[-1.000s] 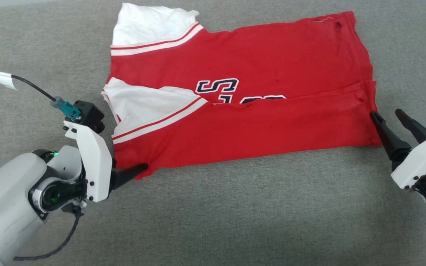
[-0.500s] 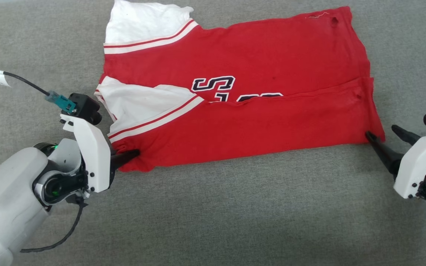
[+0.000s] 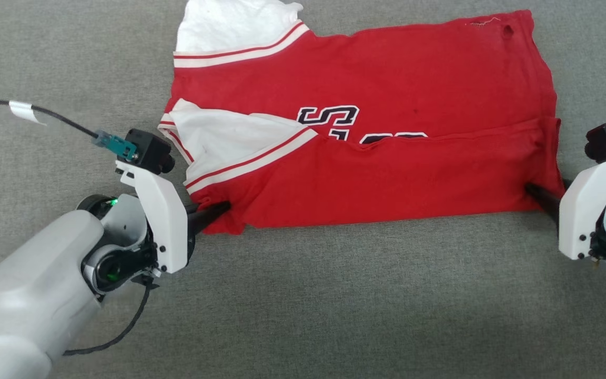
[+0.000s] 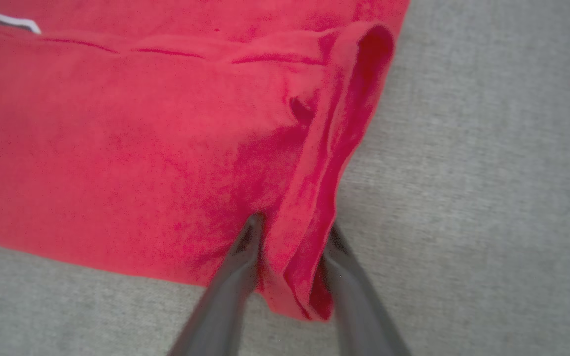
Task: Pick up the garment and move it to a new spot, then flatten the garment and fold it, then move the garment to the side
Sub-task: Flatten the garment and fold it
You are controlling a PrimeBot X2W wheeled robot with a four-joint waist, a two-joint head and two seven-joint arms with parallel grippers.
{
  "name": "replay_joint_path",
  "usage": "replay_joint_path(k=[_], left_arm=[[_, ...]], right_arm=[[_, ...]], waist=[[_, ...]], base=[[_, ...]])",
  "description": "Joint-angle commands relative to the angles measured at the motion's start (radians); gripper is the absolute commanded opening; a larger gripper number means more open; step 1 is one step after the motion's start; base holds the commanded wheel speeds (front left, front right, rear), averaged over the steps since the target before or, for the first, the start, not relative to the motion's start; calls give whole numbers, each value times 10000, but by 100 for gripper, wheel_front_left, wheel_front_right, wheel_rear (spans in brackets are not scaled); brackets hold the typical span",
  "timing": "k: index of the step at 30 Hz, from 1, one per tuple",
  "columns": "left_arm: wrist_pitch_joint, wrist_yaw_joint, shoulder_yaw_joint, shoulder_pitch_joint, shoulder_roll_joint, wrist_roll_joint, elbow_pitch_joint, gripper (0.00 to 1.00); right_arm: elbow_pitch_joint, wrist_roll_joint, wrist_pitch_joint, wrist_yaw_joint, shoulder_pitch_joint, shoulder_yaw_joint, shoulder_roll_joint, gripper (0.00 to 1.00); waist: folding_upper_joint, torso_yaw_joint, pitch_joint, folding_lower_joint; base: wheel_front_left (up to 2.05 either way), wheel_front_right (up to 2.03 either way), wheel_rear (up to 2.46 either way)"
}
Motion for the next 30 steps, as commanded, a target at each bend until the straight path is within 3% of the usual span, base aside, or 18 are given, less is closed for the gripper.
replay_joint_path(k=[1,7,14,20,24,25,26,27,28,29,30], left_arm=[[-78,-33,-294,525,-210,71,66,0],[-716,-52,-165,995,210,-67,-317,0],[-1449,-16,49,1896,1227,-314,-1808,0],[-1906,544,30,2795,2015,-268,-3394,0],[-2300,972,78,3263,2236,-286,-4178,0],[-2376,1047,56,3382,2252,-285,-4297,0],[-2452,1116,53,3463,2266,-247,-4393,0],[-2588,1186,86,3472,2274,-145,-4444,19],[-2698,1262,116,3490,2263,-93,-4465,68],[-2790,1300,129,3511,2248,-32,-4475,100],[-2866,1333,149,3522,2230,-42,-4485,100]], right_arm=[[248,116,-33,-1,164,292,151,0],[-20,356,-407,-2,501,323,-281,0],[-975,566,-365,-2,1407,-51,-900,0],[-2008,623,84,-2,2651,-582,-1325,0],[-2668,507,108,-2,3299,-1129,-1276,0],[-2800,456,9,-2,3402,-1276,-1174,2],[-2922,347,-140,-2,3466,-1440,-1055,40],[-2985,228,-299,-2,3504,-1619,-922,100],[-3024,112,-449,-2,3543,-1771,-780,100],[-3066,-37,-636,-2,3573,-1945,-601,100],[-3089,-203,-850,-2,3597,-2167,-396,100]], waist=[[-1,69,-75,0],[-1,179,-308,0],[-1,288,-554,0],[-1,403,-643,0],[-1,435,-662,0],[-1,439,-663,0],[-1,445,-663,0],[-1,451,-665,0],[-1,455,-671,0],[-1,456,-685,0],[-1,455,-702,0]], base=[[0,0,0],[0,0,0],[0,0,0],[0,0,0],[0,0,0],[0,0,0],[0,0,0],[0,0,0],[0,0,0],[0,0,0],[0,0,0]])
